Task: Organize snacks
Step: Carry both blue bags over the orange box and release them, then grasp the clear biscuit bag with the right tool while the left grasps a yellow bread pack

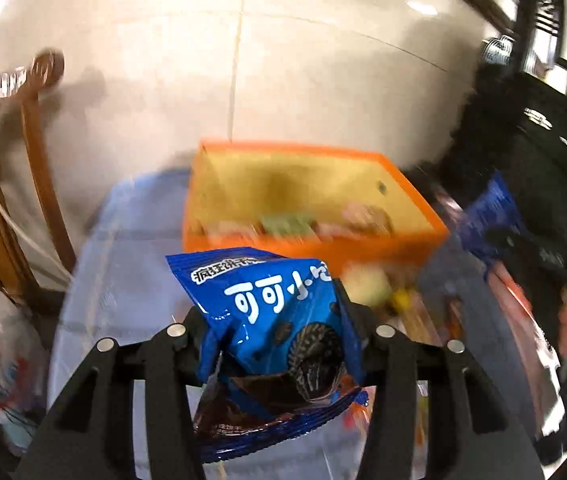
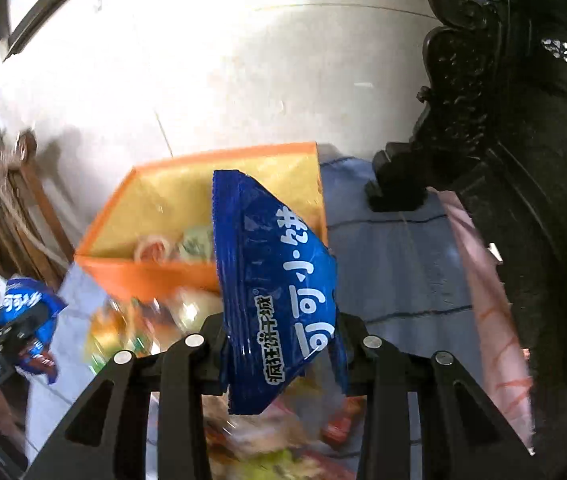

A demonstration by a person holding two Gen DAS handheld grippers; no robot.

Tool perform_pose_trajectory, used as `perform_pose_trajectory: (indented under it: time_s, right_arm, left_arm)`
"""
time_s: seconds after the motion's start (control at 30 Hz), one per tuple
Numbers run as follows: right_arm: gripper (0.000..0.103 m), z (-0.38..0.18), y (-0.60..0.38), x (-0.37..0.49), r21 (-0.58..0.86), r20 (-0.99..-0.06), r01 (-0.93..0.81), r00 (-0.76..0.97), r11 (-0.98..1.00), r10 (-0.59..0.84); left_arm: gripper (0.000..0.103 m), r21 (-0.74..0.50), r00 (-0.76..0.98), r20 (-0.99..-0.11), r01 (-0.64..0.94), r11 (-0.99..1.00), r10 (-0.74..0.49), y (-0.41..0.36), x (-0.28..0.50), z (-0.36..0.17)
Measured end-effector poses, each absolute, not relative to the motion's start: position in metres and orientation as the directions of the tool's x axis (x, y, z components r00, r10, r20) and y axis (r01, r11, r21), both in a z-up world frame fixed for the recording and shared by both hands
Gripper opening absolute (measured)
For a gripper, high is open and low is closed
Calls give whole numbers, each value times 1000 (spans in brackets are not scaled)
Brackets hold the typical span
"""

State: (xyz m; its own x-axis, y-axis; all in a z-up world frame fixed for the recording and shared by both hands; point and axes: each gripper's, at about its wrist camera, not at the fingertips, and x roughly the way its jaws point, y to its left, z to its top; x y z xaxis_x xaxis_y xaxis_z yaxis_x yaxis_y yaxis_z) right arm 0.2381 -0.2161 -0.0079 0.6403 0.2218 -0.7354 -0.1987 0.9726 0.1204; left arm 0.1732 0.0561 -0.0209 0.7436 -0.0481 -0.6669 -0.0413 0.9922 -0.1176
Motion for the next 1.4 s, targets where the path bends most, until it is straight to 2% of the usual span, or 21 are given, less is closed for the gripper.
perform_pose_trajectory:
  time_s: [0.1, 0.27, 0.57, 0.6, 0.63, 0.67, 0.7, 0.83, 0.9, 1.07, 1.23, 1.4]
  right_arm:
    - [37, 1, -199, 257, 161, -739, -197, 626, 967, 250]
    - [37, 19, -177, 299, 145, -745, -191, 624, 971, 234]
    - [38, 35, -163, 339, 108, -745, -173, 638, 979, 194]
    - [43, 34, -163, 342, 116, -737, -187, 643, 976, 210]
    - [75, 34, -161, 344, 115, -726, -208, 649, 971, 225]
    - [98, 33, -158, 346, 86, -730, -217, 650, 973, 209]
    - [100, 32, -158, 344, 57, -733, -202, 657, 978, 178]
    - [100, 31, -162, 328, -23, -705, -202, 698, 979, 127]
    - [100, 28, -166, 321, -2, -715, -208, 685, 978, 144]
    - [100, 13, -174, 291, 10, -732, -206, 665, 978, 148]
    - [100, -40, -177, 243, 51, -779, -232, 600, 971, 184]
    - [99, -103, -169, 218, 54, -850, -253, 496, 966, 177]
  left_arm:
    - [47, -58, 768, -640, -64, 996, 13, 54, 208, 7]
    - [47, 25, 799, -594, -102, 994, 97, 50, 261, 41]
    - [49, 60, 804, -586, -83, 995, 103, 46, 297, 43]
    - [62, 63, 797, -593, -94, 994, 113, 46, 303, 41]
    - [80, 81, 790, -594, -127, 988, 151, 47, 306, 38]
    - [98, 99, 786, -592, -145, 984, 176, 47, 309, 36]
    - [99, 114, 788, -587, -146, 983, 185, 47, 311, 33]
    - [99, 152, 804, -573, -87, 985, 159, 46, 299, 27]
    - [99, 151, 797, -585, -79, 985, 153, 50, 291, 22]
    - [99, 68, 775, -624, -72, 995, 99, 68, 253, -1]
    - [99, 31, 738, -671, -70, 997, 73, 79, 201, -49]
    - [99, -4, 671, -740, -72, 997, 45, 82, 189, -102]
